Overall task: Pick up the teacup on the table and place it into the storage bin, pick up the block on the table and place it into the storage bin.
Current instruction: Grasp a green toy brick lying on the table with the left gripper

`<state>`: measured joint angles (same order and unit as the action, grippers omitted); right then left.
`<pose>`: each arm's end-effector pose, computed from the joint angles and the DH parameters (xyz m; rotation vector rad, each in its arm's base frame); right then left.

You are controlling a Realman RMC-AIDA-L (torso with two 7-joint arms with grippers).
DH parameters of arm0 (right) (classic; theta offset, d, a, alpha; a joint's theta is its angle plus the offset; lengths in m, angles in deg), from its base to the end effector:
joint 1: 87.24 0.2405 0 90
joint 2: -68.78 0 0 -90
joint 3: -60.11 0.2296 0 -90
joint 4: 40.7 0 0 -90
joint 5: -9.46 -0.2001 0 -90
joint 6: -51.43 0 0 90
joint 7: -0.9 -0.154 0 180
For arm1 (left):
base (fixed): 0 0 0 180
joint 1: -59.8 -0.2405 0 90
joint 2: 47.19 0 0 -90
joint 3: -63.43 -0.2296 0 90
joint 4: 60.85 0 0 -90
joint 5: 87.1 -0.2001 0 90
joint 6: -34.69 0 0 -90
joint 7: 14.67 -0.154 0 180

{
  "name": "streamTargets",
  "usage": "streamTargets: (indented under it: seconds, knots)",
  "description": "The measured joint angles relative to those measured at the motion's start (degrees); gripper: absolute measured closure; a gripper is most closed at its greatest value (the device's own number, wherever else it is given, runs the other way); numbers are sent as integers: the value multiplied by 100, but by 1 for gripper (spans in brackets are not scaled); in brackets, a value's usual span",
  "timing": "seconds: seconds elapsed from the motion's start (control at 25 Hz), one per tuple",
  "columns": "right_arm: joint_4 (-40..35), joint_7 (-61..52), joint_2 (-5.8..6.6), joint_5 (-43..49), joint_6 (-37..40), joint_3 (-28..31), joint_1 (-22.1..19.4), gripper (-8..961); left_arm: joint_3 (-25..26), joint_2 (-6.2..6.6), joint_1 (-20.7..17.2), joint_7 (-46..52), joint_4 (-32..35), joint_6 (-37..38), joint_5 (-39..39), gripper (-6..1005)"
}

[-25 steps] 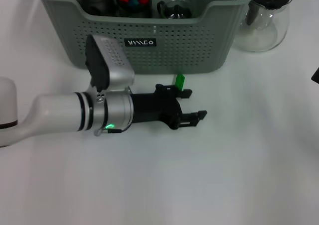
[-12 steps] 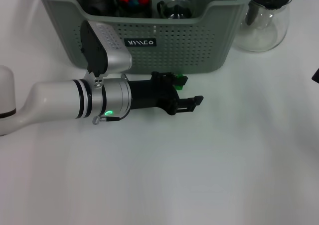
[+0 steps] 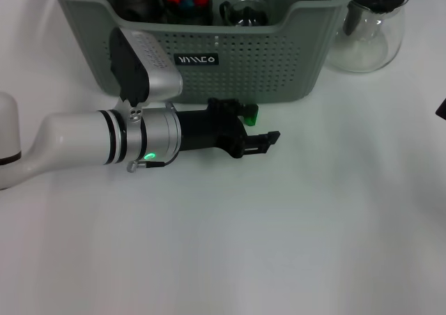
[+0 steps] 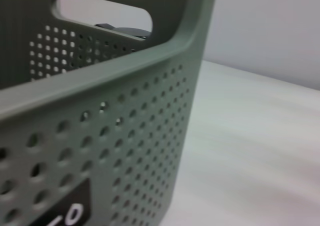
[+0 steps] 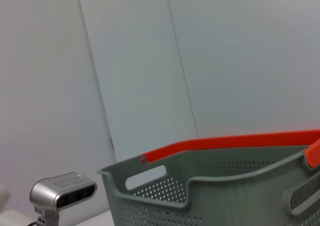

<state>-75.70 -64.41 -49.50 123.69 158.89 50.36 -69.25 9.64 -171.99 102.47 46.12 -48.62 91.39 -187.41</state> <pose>0.2911 0.2403 0.0694 -2.2907 0.5894 1.0453 -0.2047 0.3319 -0.1177 -2.6987 -0.5559 -0.4820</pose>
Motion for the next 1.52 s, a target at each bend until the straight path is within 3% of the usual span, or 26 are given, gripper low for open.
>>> streamTargets:
  seconds: [0.64, 0.84, 0.96, 1.12, 1.28, 1.52]
  knots:
    - [2, 1, -8, 6, 13, -15, -51, 101, -58, 0, 78, 27, -113, -406, 63, 311]
    - [1, 1, -22, 10, 20, -41, -75, 101, -480, 0, 78, 114, -121, -205, 35, 310]
    - [1, 1, -23, 11, 60, -44, -97, 102, -668, 6, 9, 211, -42, 204, 22, 311]
    - [-29, 1, -24, 12, 94, -19, -122, 102, -647, 7, -376, 343, 487, 493, 57, 312]
    - [9, 15, -14, 11, 110, -11, -128, 102, -645, -1, -430, 477, 618, 183, 255, 312]
    - [13, 86, -32, 7, 123, -2, -132, 102, -730, 0, -159, 494, 387, -258, 402, 314]
